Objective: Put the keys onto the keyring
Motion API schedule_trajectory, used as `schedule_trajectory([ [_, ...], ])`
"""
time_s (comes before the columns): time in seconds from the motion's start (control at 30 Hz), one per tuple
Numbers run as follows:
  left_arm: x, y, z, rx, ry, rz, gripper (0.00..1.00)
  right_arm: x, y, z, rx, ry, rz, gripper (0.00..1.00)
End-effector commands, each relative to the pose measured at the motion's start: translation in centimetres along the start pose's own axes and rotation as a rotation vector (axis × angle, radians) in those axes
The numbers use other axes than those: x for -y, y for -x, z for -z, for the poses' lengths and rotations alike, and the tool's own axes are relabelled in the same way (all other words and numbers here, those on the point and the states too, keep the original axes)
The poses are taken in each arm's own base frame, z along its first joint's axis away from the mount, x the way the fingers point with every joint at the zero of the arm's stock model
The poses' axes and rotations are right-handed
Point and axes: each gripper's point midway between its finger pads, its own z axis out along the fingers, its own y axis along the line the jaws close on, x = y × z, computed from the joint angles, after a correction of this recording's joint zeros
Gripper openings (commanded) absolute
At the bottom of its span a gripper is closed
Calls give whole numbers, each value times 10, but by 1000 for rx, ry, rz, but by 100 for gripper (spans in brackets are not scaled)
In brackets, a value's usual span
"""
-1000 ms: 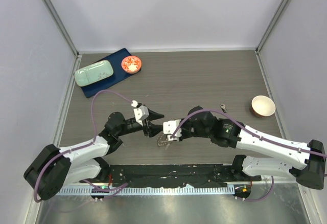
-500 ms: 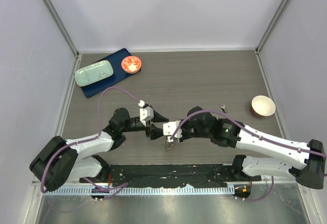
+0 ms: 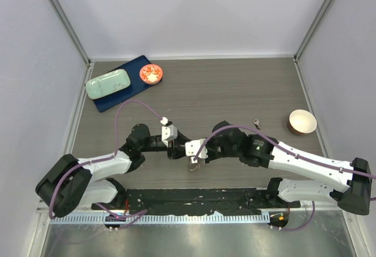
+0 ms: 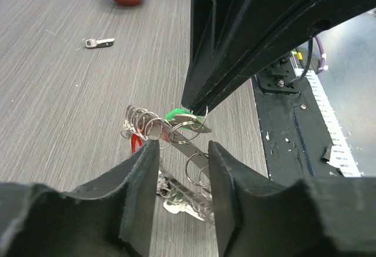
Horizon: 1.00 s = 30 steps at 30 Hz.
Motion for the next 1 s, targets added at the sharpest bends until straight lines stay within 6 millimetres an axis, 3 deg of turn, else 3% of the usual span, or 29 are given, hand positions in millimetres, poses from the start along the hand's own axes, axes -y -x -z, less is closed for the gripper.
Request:
schedule_trajectory([
  [0.0,-2,16,-5,34,-31,-71,38,15,25,6,68,-29,23,1],
  [0.03,-3,15,-6,32,-34,-68,34,15,24,6,67,-26,23,1],
  [0.2,-2,21,-7,43,-43,-81,31,12,25,5,71,-13,25,1],
  [0.47,5,23,-3,56,-55,-67,39,12,24,6,67,-12,27,1],
  [0.6,4,18,1,47,-37,-98,53,11,24,7,65,-8,26,1],
  [0.97,10,22,2,3,-163,-210,56,9,28,13,73,11,31,1],
])
